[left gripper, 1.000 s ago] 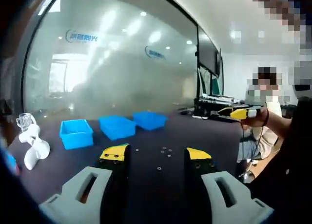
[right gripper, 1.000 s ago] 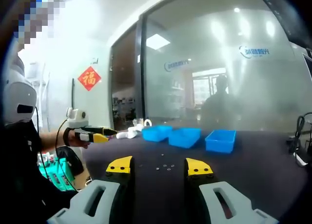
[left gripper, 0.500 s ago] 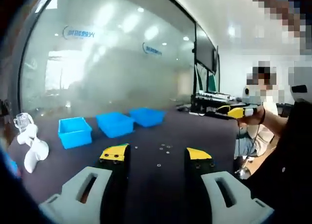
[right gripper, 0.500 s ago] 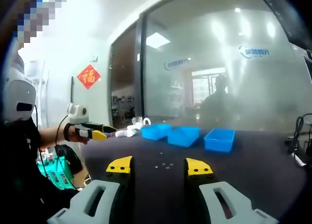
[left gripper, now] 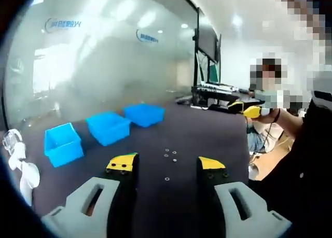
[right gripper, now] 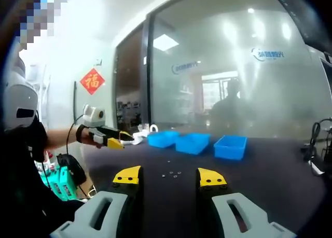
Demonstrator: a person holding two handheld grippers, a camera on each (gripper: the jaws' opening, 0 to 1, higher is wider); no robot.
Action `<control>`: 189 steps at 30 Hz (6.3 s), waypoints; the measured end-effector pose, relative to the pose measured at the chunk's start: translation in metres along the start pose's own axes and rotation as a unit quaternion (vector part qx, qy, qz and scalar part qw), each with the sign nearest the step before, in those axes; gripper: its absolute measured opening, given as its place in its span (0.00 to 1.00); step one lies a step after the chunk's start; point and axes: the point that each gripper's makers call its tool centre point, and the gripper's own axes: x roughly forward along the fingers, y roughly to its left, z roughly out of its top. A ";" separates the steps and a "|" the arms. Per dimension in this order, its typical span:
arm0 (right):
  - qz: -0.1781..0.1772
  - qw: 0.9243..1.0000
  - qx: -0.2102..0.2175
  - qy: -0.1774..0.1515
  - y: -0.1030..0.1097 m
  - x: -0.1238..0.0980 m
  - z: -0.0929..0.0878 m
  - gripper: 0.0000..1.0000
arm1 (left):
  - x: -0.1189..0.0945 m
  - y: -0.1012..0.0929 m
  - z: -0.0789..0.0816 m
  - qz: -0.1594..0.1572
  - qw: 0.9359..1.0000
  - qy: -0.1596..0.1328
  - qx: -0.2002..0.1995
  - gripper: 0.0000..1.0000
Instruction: Sort the screws, nuts, and washers into the corresponding bins
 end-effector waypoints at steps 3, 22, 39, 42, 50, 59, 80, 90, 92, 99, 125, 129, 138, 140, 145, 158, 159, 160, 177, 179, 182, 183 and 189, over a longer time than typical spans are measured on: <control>-0.003 1.000 0.003 -0.001 -0.002 -0.001 0.000 0.36 | 0.011 0.002 0.000 -0.008 1.000 0.016 0.006 0.42; -0.012 1.000 0.014 -0.005 -0.010 -0.003 -0.004 0.36 | 0.081 -0.021 -0.029 -0.062 0.985 0.160 0.002 0.41; -0.021 0.999 0.025 -0.010 -0.017 -0.009 -0.009 0.36 | 0.105 -0.037 -0.064 -0.069 0.962 0.262 0.011 0.34; -0.023 0.999 0.028 -0.011 -0.018 -0.010 -0.010 0.36 | 0.106 -0.038 -0.069 -0.070 0.959 0.274 0.013 0.33; -0.025 0.999 0.030 -0.013 -0.021 -0.013 -0.010 0.36 | 0.110 -0.036 -0.072 -0.063 0.957 0.284 0.019 0.25; -0.028 0.999 0.033 -0.017 -0.023 -0.016 -0.009 0.36 | 0.113 -0.036 -0.075 -0.060 0.955 0.290 0.019 0.17; -0.026 0.999 0.029 -0.018 -0.021 -0.015 -0.006 0.36 | 0.114 -0.040 -0.077 -0.063 0.956 0.285 0.039 0.06; -0.023 0.999 0.025 -0.015 -0.017 -0.013 -0.006 0.36 | 0.103 -0.044 -0.058 -0.064 0.975 0.214 -0.002 0.06; -0.021 0.999 0.026 -0.016 -0.016 -0.012 -0.005 0.36 | 0.103 -0.043 -0.046 -0.061 0.983 0.173 -0.003 0.06; -0.017 1.000 0.021 -0.015 -0.011 -0.007 -0.002 0.36 | 0.086 -0.031 -0.016 -0.023 0.995 0.093 -0.014 0.06; -0.005 1.000 0.011 -0.020 0.001 0.005 0.010 0.36 | 0.026 -0.005 0.037 0.099 0.991 -0.084 -0.012 0.06; -0.004 1.000 0.010 -0.020 0.001 0.006 0.011 0.36 | 0.022 0.011 0.041 0.115 0.989 -0.091 -0.008 0.06; -0.007 1.000 0.012 -0.020 -0.001 0.004 0.009 0.36 | 0.012 0.069 0.049 0.167 0.980 -0.102 -0.030 0.06; -0.007 1.000 0.012 -0.020 -0.001 0.004 0.009 0.36 | 0.011 0.085 0.052 0.172 0.978 -0.105 -0.049 0.06; -0.006 1.000 0.013 -0.021 0.000 0.004 0.009 0.36 | 0.010 0.128 0.058 0.214 0.970 -0.107 -0.051 0.06; -0.012 1.000 0.014 -0.020 -0.004 0.000 0.008 0.36 | 0.026 0.205 0.056 0.284 0.948 -0.093 -0.110 0.06; -0.013 1.000 0.014 -0.020 -0.004 0.000 0.008 0.36 | 0.026 0.210 0.053 0.290 0.946 -0.087 -0.117 0.06; -0.014 1.000 0.013 -0.020 -0.005 0.000 0.008 0.36 | 0.029 0.217 0.052 0.294 0.947 -0.077 -0.103 0.06; -0.017 1.000 0.014 -0.017 -0.005 0.000 0.009 0.36 | 0.043 0.261 0.035 0.327 0.939 -0.039 -0.098 0.06; -0.016 1.000 0.013 -0.016 -0.004 0.000 0.009 0.36 | 0.043 0.261 0.034 0.329 0.939 -0.037 -0.095 0.06; -0.016 1.000 0.013 -0.017 -0.004 0.000 0.010 0.36 | 0.042 0.262 0.034 0.331 0.938 -0.038 -0.093 0.06; -0.016 1.000 0.013 -0.017 -0.004 0.000 0.010 0.36 | 0.042 0.261 0.035 0.332 0.938 -0.037 -0.090 0.06; -0.015 1.000 0.013 -0.018 -0.003 0.000 0.010 0.36 | 0.040 0.260 0.036 0.333 0.938 -0.038 -0.085 0.06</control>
